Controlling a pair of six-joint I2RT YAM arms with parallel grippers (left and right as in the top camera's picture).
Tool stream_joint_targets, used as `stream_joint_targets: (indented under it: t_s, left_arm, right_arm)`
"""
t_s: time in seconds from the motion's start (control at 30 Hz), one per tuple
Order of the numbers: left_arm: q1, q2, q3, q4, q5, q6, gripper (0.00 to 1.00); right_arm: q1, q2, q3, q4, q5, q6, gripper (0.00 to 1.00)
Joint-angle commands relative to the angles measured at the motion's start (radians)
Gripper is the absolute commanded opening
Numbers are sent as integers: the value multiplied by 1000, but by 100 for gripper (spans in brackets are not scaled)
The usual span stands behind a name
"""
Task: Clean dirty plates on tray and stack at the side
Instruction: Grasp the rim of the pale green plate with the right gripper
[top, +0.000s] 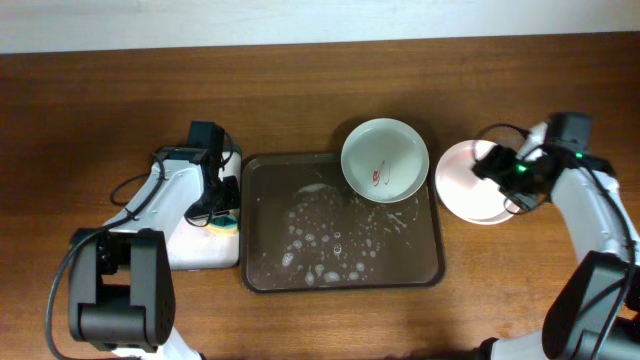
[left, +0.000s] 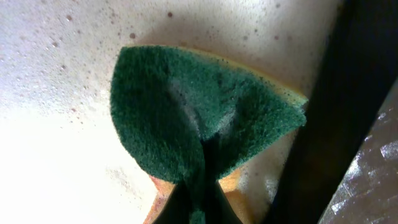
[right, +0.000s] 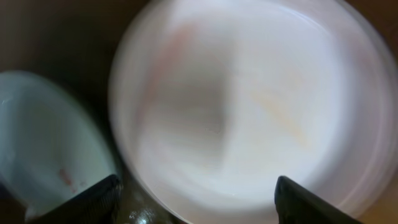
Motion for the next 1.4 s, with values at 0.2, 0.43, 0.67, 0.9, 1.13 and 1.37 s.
stream_joint_targets:
  t_s: [0.2, 0.43, 0.67, 0.9, 1.13, 1.37]
  left_arm:
    - [7, 20, -4, 2, 5, 15, 4]
    - [7, 20, -4, 6, 5, 15, 4]
    - [7, 20, -4, 6, 5, 15, 4]
    - [7, 20, -4, 6, 5, 15, 3]
    - [7, 20, -4, 62, 4, 15, 0]
    - [6, 20, -59, 111, -49, -4, 5]
  right_arm:
    - [274, 51, -3, 325, 53, -345, 70]
    - [324, 223, -3, 470, 52, -343, 56]
    - [326, 208, -3, 445, -18, -286, 4]
    - [470, 165, -3, 69, -119, -41, 4]
    - [652, 192, -5, 63, 61, 55, 4]
    - [654, 192, -5, 59, 60, 54, 4]
